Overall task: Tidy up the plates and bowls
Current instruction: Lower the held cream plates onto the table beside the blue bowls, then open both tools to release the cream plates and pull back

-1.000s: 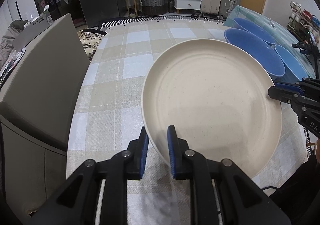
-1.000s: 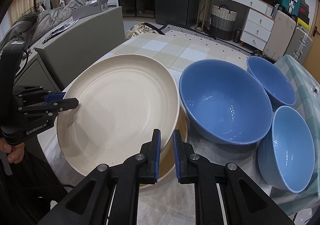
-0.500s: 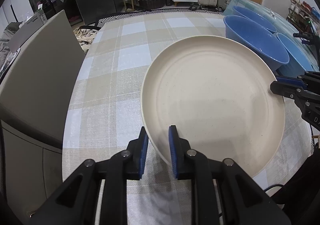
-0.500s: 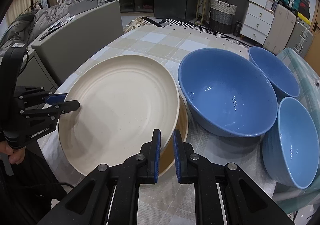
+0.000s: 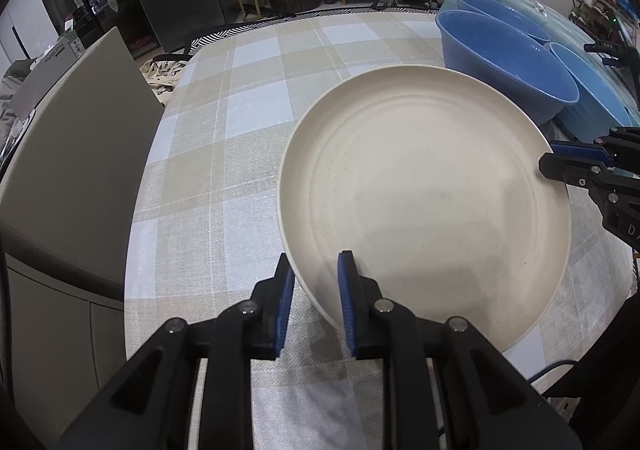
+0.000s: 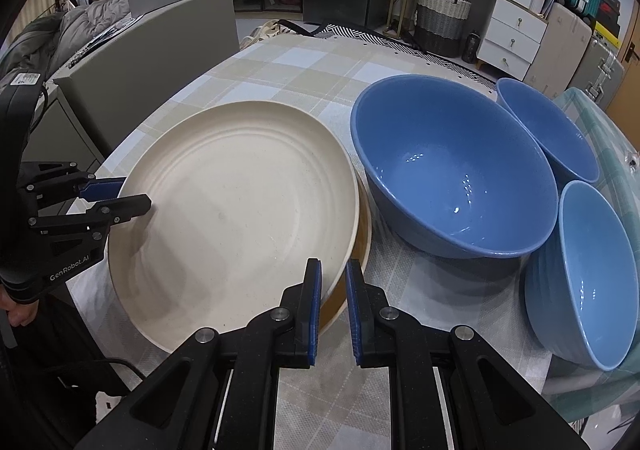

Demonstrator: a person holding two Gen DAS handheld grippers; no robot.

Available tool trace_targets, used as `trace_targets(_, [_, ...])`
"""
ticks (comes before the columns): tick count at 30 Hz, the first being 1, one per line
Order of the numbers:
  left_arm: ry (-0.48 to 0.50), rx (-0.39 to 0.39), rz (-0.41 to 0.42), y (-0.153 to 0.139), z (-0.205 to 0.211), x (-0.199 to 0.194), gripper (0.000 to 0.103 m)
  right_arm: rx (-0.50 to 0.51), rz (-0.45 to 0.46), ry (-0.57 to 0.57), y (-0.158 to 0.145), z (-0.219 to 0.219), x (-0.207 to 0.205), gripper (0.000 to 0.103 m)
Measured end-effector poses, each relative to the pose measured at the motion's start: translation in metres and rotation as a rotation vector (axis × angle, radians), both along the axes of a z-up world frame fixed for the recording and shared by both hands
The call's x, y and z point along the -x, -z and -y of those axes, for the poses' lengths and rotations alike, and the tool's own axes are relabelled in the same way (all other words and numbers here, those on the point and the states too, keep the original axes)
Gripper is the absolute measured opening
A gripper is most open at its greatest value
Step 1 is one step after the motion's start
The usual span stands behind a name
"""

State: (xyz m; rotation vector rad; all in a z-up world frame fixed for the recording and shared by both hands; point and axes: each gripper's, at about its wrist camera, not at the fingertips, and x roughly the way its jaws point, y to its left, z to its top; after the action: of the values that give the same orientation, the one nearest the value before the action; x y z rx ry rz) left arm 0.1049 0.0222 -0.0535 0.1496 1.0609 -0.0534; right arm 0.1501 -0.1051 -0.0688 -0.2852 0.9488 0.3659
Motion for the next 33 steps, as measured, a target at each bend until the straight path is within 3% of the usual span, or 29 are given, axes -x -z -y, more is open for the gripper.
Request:
trace_targets(22, [0.050, -0.049, -0.015, 0.010, 0.012, -0.002, 0.026, 0.043, -0.017, 0.026, 0.016, -0.004, -0.006, 0.015])
trace_targets(33, [0.067, -0.037, -0.029, 0.011, 0.016, -0.002, 0.042, 0.028, -0.029, 0.018, 0.017, -0.002, -0.007, 0.024])
